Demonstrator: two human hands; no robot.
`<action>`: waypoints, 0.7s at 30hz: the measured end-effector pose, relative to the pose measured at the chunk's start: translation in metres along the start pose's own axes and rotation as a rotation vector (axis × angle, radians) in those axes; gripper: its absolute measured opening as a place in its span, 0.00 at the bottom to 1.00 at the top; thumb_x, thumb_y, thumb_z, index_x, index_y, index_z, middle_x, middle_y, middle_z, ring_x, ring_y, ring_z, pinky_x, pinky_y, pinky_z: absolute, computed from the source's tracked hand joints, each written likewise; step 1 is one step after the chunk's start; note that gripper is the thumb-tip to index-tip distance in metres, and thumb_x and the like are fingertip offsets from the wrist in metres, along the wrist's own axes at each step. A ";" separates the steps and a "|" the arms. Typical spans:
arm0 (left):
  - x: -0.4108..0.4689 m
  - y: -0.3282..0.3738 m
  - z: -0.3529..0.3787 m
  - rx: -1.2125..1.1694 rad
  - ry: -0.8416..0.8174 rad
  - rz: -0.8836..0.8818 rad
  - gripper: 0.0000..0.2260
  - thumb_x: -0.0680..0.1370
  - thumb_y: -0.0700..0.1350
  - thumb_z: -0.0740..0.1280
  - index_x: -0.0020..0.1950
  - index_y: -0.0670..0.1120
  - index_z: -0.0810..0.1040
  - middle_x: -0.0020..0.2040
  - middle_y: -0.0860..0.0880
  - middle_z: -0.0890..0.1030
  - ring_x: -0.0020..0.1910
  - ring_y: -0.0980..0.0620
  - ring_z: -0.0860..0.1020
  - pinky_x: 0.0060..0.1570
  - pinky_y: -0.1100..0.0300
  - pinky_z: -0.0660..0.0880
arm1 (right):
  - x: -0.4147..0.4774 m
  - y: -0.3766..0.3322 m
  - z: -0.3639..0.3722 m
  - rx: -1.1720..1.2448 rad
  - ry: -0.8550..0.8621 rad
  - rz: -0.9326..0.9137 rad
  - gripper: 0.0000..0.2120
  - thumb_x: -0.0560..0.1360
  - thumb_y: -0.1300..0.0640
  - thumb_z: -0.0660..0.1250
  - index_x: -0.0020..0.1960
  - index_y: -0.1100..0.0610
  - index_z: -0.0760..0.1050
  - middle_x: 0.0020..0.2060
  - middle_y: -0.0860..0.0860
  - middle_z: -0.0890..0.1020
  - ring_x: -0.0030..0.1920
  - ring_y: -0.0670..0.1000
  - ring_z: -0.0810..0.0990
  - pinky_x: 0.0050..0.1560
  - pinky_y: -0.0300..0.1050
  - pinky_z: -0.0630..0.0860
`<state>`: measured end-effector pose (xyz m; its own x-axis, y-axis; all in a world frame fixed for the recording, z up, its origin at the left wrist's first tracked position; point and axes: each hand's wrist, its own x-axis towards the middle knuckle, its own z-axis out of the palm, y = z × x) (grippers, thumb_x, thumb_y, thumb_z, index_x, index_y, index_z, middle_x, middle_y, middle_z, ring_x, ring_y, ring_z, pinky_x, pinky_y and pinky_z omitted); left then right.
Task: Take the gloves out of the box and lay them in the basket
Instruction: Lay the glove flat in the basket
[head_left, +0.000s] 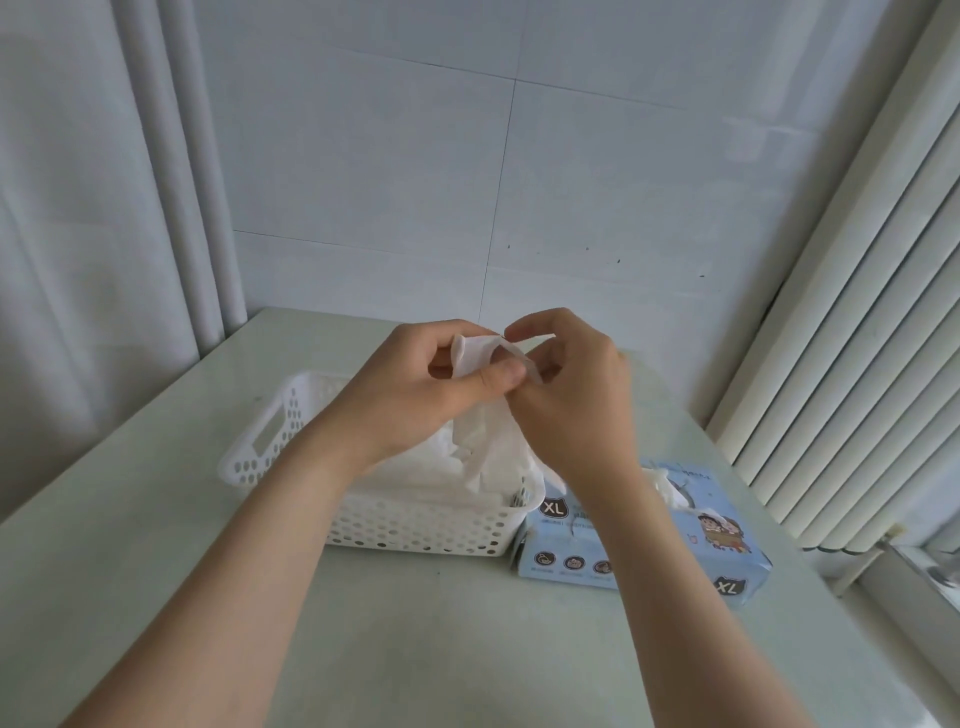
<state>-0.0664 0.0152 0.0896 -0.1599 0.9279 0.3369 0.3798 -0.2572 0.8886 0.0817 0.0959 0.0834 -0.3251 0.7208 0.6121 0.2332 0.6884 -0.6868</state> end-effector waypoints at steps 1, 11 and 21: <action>0.001 -0.002 0.001 0.009 0.017 0.023 0.09 0.83 0.52 0.70 0.59 0.51 0.86 0.55 0.50 0.87 0.58 0.51 0.85 0.67 0.43 0.77 | 0.000 0.000 -0.001 0.005 0.010 0.007 0.05 0.77 0.59 0.74 0.49 0.51 0.81 0.26 0.52 0.80 0.26 0.48 0.75 0.29 0.32 0.68; 0.012 -0.019 -0.003 0.234 0.418 0.163 0.17 0.87 0.49 0.61 0.49 0.35 0.76 0.35 0.39 0.70 0.33 0.53 0.65 0.36 0.55 0.63 | 0.007 0.005 -0.026 -0.055 -0.191 0.226 0.07 0.75 0.57 0.71 0.38 0.54 0.84 0.27 0.49 0.81 0.27 0.47 0.74 0.28 0.38 0.70; 0.015 -0.016 -0.003 -0.336 0.351 -0.147 0.17 0.85 0.52 0.65 0.55 0.37 0.79 0.43 0.47 0.74 0.41 0.47 0.71 0.44 0.51 0.67 | 0.014 0.023 -0.041 0.729 -0.244 0.637 0.10 0.72 0.55 0.68 0.41 0.61 0.83 0.39 0.60 0.77 0.38 0.61 0.75 0.39 0.47 0.71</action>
<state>-0.0775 0.0329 0.0812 -0.5084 0.8288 0.2336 0.0256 -0.2566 0.9662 0.1204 0.1253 0.0919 -0.5333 0.8459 0.0047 -0.1633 -0.0975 -0.9817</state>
